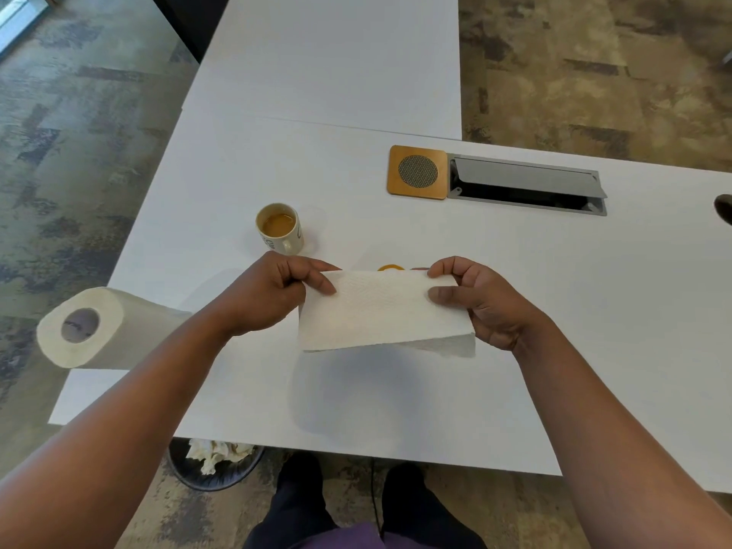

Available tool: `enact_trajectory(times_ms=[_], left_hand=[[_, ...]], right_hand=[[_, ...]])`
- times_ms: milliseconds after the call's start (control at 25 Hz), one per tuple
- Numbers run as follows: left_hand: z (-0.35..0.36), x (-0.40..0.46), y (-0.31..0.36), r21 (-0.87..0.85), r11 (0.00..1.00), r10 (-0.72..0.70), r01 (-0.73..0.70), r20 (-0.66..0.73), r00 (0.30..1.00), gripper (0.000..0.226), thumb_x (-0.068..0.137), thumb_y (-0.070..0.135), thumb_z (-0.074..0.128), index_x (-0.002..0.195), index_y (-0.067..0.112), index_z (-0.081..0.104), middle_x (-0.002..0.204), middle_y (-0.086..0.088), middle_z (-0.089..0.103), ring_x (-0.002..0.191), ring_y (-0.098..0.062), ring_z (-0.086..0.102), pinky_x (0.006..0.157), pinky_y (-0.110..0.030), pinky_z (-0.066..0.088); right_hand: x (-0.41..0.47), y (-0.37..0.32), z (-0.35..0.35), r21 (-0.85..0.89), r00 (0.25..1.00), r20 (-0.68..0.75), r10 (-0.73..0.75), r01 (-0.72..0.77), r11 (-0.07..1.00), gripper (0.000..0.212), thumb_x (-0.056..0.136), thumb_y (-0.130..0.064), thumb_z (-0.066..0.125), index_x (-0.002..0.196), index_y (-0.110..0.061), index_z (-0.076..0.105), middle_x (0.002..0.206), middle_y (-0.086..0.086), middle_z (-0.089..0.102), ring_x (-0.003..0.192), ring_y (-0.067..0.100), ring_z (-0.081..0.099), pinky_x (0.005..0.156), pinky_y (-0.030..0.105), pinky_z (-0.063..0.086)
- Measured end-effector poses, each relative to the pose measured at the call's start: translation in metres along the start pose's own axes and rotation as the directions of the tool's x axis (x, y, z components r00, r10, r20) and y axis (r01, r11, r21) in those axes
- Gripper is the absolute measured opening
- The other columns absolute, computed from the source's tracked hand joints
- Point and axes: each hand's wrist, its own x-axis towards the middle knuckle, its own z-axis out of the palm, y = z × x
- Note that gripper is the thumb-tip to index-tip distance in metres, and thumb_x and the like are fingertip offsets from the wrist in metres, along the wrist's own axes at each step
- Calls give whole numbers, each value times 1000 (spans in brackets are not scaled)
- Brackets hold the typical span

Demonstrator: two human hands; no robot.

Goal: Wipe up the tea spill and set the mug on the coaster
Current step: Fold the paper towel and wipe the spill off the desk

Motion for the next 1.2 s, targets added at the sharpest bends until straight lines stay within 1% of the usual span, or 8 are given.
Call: enact_trajectory(times_ms=[160,280,400,600,720,960,1120,1200], left_hand=[[-12,4,1,-302,935,-153,183,122,981,30,81,16,54,109,15,66,129,-1,72,117,-20,69,94,-37,56],[16,12,9,-21,973,-221,231,220,950,56,76,50,84,121,33,56,118,9,76,107,-6,71,94,-32,57],[56,15,4,83,977,-211,197,234,949,42,79,48,84,115,37,64,104,11,77,90,-8,74,73,-25,59],[62,10,-12,-274,922,-273,274,40,961,33,83,40,82,104,15,75,101,-9,79,90,-31,76,75,-42,63],[70,10,-15,-465,847,-325,259,-68,943,41,80,38,85,107,10,74,105,-12,78,95,-34,74,81,-47,62],[89,14,-12,-600,761,-385,245,-114,916,35,89,37,74,113,11,72,111,-11,77,102,-34,74,86,-50,61],[87,14,-12,-612,740,-453,280,-147,879,27,101,35,62,113,12,71,108,-8,78,102,-31,75,84,-47,62],[87,14,-12,-545,795,-453,265,-243,858,17,99,29,66,113,19,65,99,-7,79,96,-29,75,80,-44,61]], right_hand=[[-4,0,5,-173,998,23,-64,67,983,43,86,13,65,114,-18,58,125,9,71,104,27,69,84,42,60],[-2,-1,16,-317,995,82,-60,83,945,49,87,9,65,120,-25,56,108,12,71,92,28,66,79,45,56],[1,-3,27,-411,991,113,-78,118,904,49,84,1,69,120,-31,57,100,8,73,88,25,68,76,44,57],[7,6,27,-267,940,-263,-219,147,952,72,69,-31,89,131,-37,53,131,-6,63,114,17,64,85,34,56],[9,30,35,32,953,-303,-16,27,999,101,64,-39,92,148,-33,36,143,2,55,118,18,60,89,44,54],[10,59,63,214,985,-173,16,22,977,35,90,-17,73,124,-13,66,119,9,74,107,26,72,81,41,60],[10,57,62,171,963,-262,-54,102,980,32,92,-10,70,123,-12,59,112,12,75,102,27,72,87,47,59],[8,57,63,83,928,-360,-94,132,988,35,89,-13,75,110,-23,49,85,4,73,80,21,68,70,37,55]])
